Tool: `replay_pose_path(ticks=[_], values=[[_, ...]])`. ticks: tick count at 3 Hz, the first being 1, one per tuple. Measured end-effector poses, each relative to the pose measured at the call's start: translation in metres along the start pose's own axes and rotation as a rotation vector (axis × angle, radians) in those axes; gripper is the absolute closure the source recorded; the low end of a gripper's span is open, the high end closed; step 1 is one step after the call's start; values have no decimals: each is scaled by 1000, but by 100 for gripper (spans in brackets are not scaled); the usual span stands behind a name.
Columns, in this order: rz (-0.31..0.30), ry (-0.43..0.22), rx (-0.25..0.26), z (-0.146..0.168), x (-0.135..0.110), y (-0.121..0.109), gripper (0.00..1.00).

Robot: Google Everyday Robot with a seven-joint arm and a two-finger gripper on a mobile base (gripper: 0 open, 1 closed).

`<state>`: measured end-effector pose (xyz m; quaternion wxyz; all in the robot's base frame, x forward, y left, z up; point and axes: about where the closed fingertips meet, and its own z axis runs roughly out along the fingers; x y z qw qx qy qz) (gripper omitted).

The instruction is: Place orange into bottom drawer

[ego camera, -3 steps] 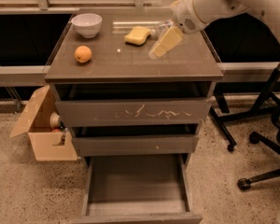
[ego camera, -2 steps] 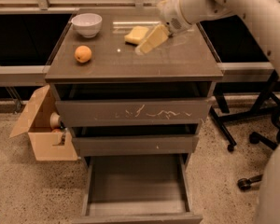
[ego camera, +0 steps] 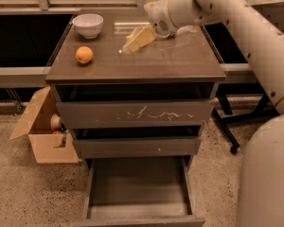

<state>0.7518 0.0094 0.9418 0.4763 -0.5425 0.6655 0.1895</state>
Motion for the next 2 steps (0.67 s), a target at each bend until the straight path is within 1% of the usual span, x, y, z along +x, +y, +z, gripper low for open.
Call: replay_pose_path(ticks=[1, 2], values=[[49, -50, -13, 31, 6, -2, 0], [117, -71, -17, 70, 10, -3, 0]])
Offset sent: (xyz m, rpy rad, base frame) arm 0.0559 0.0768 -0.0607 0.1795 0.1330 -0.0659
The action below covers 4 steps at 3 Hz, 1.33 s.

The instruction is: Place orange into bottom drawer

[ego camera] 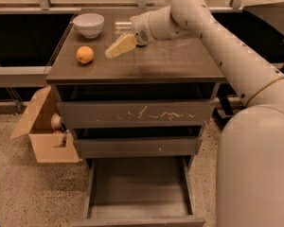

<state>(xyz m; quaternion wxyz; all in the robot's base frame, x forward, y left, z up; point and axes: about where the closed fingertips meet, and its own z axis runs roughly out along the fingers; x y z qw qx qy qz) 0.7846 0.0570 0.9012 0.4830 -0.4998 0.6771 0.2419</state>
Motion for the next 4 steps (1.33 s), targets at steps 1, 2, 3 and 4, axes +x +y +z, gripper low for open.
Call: replay_pose_path(ticks=[1, 2, 3, 4], values=[[71, 7, -20, 43, 1, 6, 0], [86, 6, -36, 66, -4, 13, 0], [73, 6, -81, 96, -7, 29, 0], [71, 7, -106, 111, -5, 37, 0]])
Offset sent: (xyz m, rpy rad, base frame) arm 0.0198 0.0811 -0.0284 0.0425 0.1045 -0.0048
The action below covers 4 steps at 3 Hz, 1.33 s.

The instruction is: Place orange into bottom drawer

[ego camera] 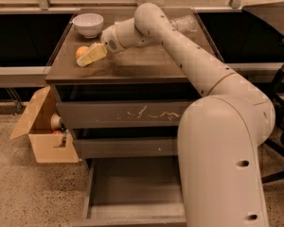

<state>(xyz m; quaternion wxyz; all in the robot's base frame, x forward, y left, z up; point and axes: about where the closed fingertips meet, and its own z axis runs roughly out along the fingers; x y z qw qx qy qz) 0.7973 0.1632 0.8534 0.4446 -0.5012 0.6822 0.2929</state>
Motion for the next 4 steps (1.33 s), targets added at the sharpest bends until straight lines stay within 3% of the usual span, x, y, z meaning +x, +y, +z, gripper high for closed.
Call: replay_pose_path(ticks=[1, 2, 4], values=[[9, 5, -25, 14, 5, 5, 0], [16, 9, -42, 24, 8, 7, 17], [12, -2, -39, 26, 4, 7, 63]])
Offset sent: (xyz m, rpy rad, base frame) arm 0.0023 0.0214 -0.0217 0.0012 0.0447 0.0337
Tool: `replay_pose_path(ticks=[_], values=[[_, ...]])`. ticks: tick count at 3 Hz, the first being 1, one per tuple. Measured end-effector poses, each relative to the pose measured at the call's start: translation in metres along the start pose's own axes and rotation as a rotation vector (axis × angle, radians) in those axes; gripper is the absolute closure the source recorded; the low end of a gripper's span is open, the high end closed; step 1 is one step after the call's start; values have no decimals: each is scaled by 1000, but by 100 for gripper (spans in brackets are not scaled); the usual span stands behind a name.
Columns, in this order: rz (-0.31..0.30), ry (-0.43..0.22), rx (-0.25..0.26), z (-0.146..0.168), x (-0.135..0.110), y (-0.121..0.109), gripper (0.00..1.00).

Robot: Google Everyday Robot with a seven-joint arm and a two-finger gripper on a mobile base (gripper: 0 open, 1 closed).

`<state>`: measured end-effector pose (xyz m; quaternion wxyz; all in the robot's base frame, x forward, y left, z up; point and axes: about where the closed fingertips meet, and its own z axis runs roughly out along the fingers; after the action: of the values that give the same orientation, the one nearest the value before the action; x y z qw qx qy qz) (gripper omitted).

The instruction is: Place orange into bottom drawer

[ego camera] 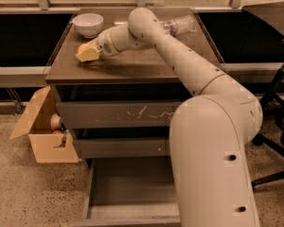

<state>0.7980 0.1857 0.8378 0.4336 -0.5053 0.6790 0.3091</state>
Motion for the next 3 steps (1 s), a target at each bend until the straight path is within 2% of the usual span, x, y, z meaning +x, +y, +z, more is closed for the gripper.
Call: replay_pose_path(ticks=[1, 2, 3], values=[[-46, -51, 16, -21, -20, 4, 86], [-126, -150, 62, -62, -50, 1, 100], [-144, -157, 60, -62, -51, 3, 100]])
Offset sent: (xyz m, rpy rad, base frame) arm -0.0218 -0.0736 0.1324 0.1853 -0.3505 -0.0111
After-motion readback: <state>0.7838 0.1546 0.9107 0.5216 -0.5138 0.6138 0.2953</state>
